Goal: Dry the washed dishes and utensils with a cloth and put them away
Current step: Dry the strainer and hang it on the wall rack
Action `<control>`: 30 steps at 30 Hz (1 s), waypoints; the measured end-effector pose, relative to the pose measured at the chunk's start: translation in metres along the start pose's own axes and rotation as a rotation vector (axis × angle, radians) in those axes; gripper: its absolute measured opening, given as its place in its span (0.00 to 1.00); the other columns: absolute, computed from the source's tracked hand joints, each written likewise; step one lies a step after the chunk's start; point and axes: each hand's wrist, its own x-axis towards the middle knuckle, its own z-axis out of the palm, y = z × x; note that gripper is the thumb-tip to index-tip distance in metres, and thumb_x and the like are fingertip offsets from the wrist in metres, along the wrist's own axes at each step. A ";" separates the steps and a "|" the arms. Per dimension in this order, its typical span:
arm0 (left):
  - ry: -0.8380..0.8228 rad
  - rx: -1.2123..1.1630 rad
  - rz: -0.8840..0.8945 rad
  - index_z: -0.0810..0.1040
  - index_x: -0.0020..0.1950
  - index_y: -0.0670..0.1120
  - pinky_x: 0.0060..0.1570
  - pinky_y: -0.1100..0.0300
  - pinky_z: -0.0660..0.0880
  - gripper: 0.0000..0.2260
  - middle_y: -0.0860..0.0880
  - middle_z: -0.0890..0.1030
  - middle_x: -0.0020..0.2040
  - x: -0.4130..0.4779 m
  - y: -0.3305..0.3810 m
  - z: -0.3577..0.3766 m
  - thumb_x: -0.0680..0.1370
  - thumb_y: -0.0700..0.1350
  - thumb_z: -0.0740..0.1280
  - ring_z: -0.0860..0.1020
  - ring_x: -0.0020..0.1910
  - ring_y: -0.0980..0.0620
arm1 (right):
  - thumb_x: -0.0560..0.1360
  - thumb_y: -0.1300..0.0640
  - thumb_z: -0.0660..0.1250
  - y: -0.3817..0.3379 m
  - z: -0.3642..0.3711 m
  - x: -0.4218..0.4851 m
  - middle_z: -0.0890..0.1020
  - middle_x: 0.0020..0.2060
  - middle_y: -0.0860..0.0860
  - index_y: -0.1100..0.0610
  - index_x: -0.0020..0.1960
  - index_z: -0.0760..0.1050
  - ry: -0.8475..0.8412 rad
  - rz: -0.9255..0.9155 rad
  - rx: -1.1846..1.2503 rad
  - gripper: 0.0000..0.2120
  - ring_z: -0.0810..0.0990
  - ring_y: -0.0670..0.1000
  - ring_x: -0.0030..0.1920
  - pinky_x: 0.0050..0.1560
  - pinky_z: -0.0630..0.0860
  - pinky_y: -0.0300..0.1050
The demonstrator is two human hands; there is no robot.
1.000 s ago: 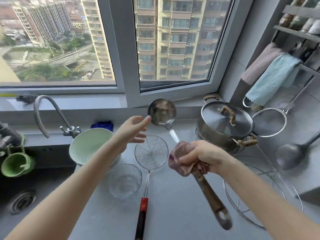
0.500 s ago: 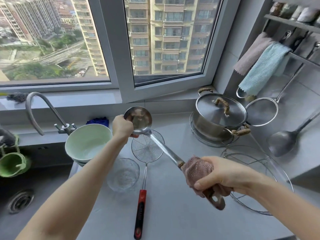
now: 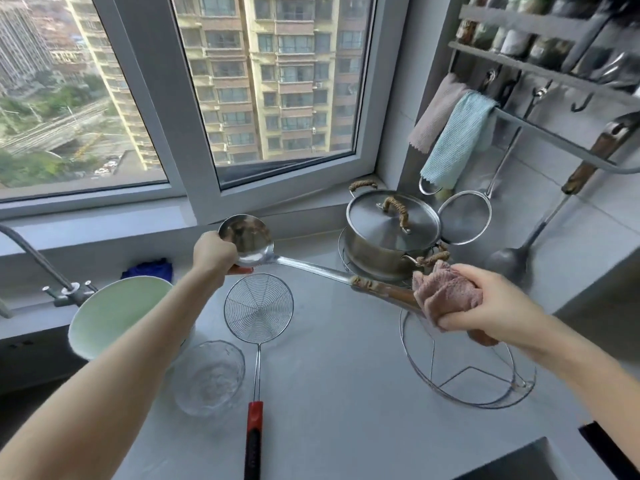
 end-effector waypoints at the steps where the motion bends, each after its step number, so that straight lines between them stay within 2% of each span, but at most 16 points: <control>1: -0.017 -0.045 -0.026 0.74 0.55 0.33 0.22 0.54 0.79 0.12 0.37 0.77 0.55 -0.001 0.002 0.007 0.76 0.28 0.57 0.81 0.28 0.41 | 0.61 0.71 0.77 0.001 -0.007 -0.002 0.83 0.33 0.47 0.52 0.51 0.79 0.021 0.006 0.148 0.24 0.79 0.44 0.30 0.25 0.71 0.34; 3: -0.074 -0.184 -0.101 0.74 0.55 0.34 0.20 0.57 0.77 0.12 0.35 0.77 0.51 -0.008 0.005 0.024 0.76 0.28 0.55 0.80 0.27 0.41 | 0.62 0.69 0.74 0.005 -0.020 -0.004 0.84 0.37 0.57 0.58 0.54 0.77 0.117 0.019 0.509 0.22 0.81 0.52 0.33 0.25 0.74 0.37; 5: -0.161 -0.330 -0.174 0.74 0.48 0.36 0.19 0.57 0.77 0.12 0.36 0.76 0.46 -0.021 0.007 0.046 0.76 0.26 0.53 0.79 0.33 0.39 | 0.64 0.66 0.70 0.007 -0.027 -0.005 0.82 0.43 0.64 0.59 0.50 0.79 0.225 0.036 0.868 0.15 0.81 0.63 0.40 0.28 0.79 0.41; 7: -0.234 -0.426 -0.215 0.72 0.44 0.37 0.21 0.54 0.78 0.14 0.39 0.76 0.43 -0.034 0.006 0.068 0.75 0.24 0.51 0.78 0.37 0.38 | 0.65 0.61 0.69 0.007 -0.029 -0.005 0.76 0.39 0.61 0.57 0.46 0.78 0.334 0.039 1.095 0.09 0.75 0.64 0.38 0.27 0.77 0.35; 9: -0.303 -0.430 -0.252 0.71 0.49 0.35 0.23 0.53 0.79 0.15 0.37 0.76 0.44 -0.044 0.001 0.086 0.75 0.23 0.50 0.79 0.38 0.38 | 0.65 0.55 0.68 0.008 -0.029 -0.004 0.71 0.36 0.56 0.56 0.44 0.76 0.455 0.026 1.194 0.09 0.76 0.61 0.38 0.33 0.77 0.32; 10: -0.343 -0.416 -0.283 0.71 0.52 0.35 0.24 0.52 0.79 0.14 0.36 0.76 0.45 -0.050 -0.003 0.094 0.75 0.23 0.50 0.80 0.37 0.37 | 0.65 0.53 0.69 0.008 -0.031 -0.004 0.72 0.36 0.55 0.55 0.44 0.76 0.505 0.015 1.234 0.09 0.78 0.59 0.40 0.36 0.77 0.31; 11: -0.389 -0.405 -0.322 0.70 0.52 0.34 0.26 0.52 0.80 0.13 0.34 0.76 0.45 -0.055 -0.009 0.101 0.75 0.23 0.51 0.81 0.34 0.37 | 0.65 0.52 0.69 0.007 -0.033 -0.004 0.75 0.39 0.56 0.55 0.45 0.76 0.536 -0.010 1.270 0.10 0.79 0.56 0.42 0.35 0.75 0.29; 13: -0.491 -0.371 -0.404 0.71 0.48 0.32 0.26 0.55 0.80 0.08 0.34 0.79 0.40 -0.067 -0.023 0.112 0.76 0.24 0.54 0.82 0.29 0.40 | 0.66 0.53 0.70 0.002 -0.040 -0.005 0.79 0.44 0.58 0.57 0.51 0.74 0.581 -0.076 1.282 0.15 0.78 0.49 0.37 0.23 0.67 0.26; 15: -0.594 -0.302 -0.452 0.72 0.48 0.31 0.27 0.58 0.80 0.05 0.35 0.81 0.35 -0.080 -0.036 0.121 0.76 0.26 0.59 0.83 0.29 0.43 | 0.69 0.58 0.71 -0.003 -0.050 -0.004 0.82 0.35 0.54 0.57 0.51 0.72 0.708 -0.124 1.197 0.13 0.74 0.42 0.25 0.17 0.61 0.28; 17: -0.684 -0.259 -0.472 0.73 0.50 0.32 0.28 0.60 0.80 0.05 0.37 0.83 0.35 -0.092 -0.046 0.128 0.75 0.27 0.62 0.83 0.31 0.45 | 0.73 0.66 0.68 -0.009 -0.058 -0.002 0.78 0.24 0.48 0.55 0.45 0.70 0.858 -0.190 1.116 0.09 0.70 0.40 0.19 0.18 0.62 0.30; 21: -0.841 -0.280 -0.575 0.73 0.56 0.31 0.31 0.60 0.80 0.10 0.36 0.83 0.44 -0.098 -0.058 0.138 0.75 0.28 0.64 0.84 0.39 0.44 | 0.70 0.71 0.69 -0.024 -0.068 0.002 0.76 0.29 0.49 0.55 0.46 0.70 0.972 -0.267 1.021 0.14 0.67 0.43 0.20 0.22 0.62 0.32; 23: -0.883 -0.231 -0.607 0.74 0.56 0.31 0.32 0.59 0.80 0.09 0.36 0.83 0.43 -0.097 -0.059 0.139 0.75 0.29 0.64 0.84 0.39 0.44 | 0.69 0.71 0.69 -0.030 -0.071 0.006 0.76 0.27 0.48 0.55 0.45 0.70 0.987 -0.281 0.974 0.14 0.67 0.44 0.20 0.22 0.62 0.32; 24: -0.868 -0.174 -0.576 0.74 0.55 0.32 0.32 0.59 0.80 0.09 0.37 0.83 0.41 -0.096 -0.058 0.140 0.75 0.29 0.64 0.84 0.37 0.44 | 0.68 0.71 0.69 -0.034 -0.071 0.008 0.76 0.26 0.47 0.54 0.45 0.70 0.980 -0.288 0.945 0.15 0.67 0.44 0.20 0.21 0.61 0.32; 26: -0.741 0.028 -0.379 0.74 0.57 0.36 0.36 0.58 0.80 0.11 0.40 0.81 0.41 -0.090 -0.054 0.142 0.74 0.32 0.66 0.82 0.36 0.46 | 0.68 0.71 0.69 -0.038 -0.071 0.013 0.77 0.26 0.45 0.53 0.46 0.71 0.945 -0.297 0.890 0.15 0.68 0.45 0.20 0.20 0.62 0.33; 28: -0.552 0.265 -0.026 0.75 0.59 0.44 0.44 0.57 0.77 0.12 0.44 0.80 0.47 -0.085 -0.039 0.144 0.76 0.39 0.67 0.79 0.44 0.47 | 0.68 0.71 0.69 -0.041 -0.070 0.017 0.78 0.29 0.47 0.54 0.48 0.72 0.897 -0.288 0.830 0.16 0.69 0.46 0.21 0.20 0.63 0.33; 30: -0.600 0.291 0.301 0.77 0.56 0.52 0.45 0.63 0.75 0.09 0.53 0.81 0.50 -0.091 -0.013 0.146 0.76 0.46 0.68 0.80 0.50 0.54 | 0.68 0.71 0.69 -0.045 -0.068 0.022 0.78 0.30 0.48 0.54 0.49 0.72 0.846 -0.280 0.765 0.16 0.69 0.47 0.22 0.20 0.64 0.34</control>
